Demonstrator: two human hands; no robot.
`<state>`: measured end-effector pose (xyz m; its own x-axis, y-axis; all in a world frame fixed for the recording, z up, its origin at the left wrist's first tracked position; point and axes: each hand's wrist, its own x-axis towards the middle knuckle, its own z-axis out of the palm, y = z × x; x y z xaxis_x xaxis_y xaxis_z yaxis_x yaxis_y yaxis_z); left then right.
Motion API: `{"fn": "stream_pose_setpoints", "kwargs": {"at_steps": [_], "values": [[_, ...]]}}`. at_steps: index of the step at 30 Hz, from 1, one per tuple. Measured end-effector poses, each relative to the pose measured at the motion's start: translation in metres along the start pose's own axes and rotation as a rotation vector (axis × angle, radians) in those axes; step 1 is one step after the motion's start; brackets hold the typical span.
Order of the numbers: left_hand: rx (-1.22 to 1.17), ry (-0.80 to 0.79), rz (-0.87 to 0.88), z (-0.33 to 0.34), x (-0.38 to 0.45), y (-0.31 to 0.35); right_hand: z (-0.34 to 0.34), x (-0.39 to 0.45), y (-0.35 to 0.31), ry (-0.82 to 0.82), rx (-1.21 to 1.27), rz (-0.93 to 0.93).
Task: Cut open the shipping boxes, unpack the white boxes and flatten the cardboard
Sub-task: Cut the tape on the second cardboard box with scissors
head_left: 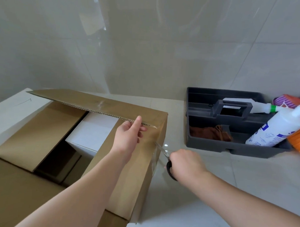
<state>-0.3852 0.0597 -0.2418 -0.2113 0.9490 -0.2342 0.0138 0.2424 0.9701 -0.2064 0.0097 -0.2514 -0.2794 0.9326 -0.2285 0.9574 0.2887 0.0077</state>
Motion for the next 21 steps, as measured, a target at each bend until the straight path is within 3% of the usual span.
{"fn": "stream_pose_setpoints", "kwargs": {"at_steps": [6,16,21], "values": [[-0.061,-0.063,0.064,-0.009,-0.010,-0.009,-0.011,0.009,0.014,0.050,0.028,-0.085],[0.060,-0.032,0.166,-0.019,-0.001,-0.012,-0.039,0.020,0.005,0.230,0.028,-0.129],[0.086,-0.033,0.157,-0.023,0.002,-0.017,-0.045,0.026,0.006,0.140,0.069,-0.120]]}}
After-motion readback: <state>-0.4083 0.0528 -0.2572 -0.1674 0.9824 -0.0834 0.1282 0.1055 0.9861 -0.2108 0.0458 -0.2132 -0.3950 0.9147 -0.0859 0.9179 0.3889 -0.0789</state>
